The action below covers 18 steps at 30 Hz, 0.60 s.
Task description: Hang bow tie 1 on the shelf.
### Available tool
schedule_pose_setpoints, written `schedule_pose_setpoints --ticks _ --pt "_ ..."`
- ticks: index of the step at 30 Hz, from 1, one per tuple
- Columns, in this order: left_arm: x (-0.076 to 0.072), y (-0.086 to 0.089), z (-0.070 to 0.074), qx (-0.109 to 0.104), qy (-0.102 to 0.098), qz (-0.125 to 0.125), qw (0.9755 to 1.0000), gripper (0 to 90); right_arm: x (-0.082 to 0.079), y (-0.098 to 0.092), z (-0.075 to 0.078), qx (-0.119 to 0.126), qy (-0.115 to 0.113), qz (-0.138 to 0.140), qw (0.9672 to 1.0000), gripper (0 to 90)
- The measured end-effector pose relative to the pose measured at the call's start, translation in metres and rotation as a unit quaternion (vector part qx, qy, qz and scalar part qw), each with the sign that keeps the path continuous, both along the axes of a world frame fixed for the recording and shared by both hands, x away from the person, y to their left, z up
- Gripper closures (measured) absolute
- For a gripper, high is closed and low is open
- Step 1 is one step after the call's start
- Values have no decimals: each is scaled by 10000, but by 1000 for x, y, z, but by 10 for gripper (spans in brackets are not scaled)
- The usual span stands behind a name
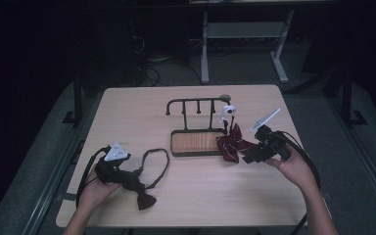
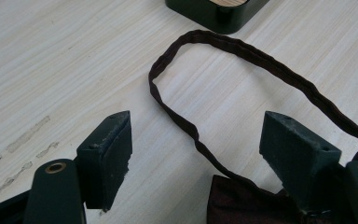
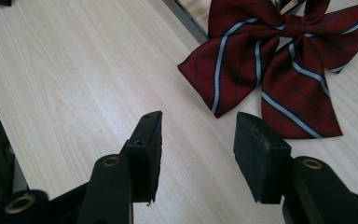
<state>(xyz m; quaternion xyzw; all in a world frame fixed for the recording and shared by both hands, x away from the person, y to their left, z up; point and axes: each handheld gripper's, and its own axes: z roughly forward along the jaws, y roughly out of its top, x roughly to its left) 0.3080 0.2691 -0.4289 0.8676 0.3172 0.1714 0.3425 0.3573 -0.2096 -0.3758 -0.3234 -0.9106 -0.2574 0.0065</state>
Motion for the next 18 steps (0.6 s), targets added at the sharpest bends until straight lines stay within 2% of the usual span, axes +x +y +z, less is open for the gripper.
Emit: schedule_pose_setpoints --ticks 5,12,18 --pt "1 -1 -1 -19 42 -17 10000 257 -6 -1 -8 38 -12 3 10000 503" --pt "1 -1 0 1 -5 -42 10000 257 -15 -4 -20 73 0 -29 10000 494" --pt "1 -1 0 -29 11 -11 10000 254 -24 -4 -24 96 -5 -5 10000 490"
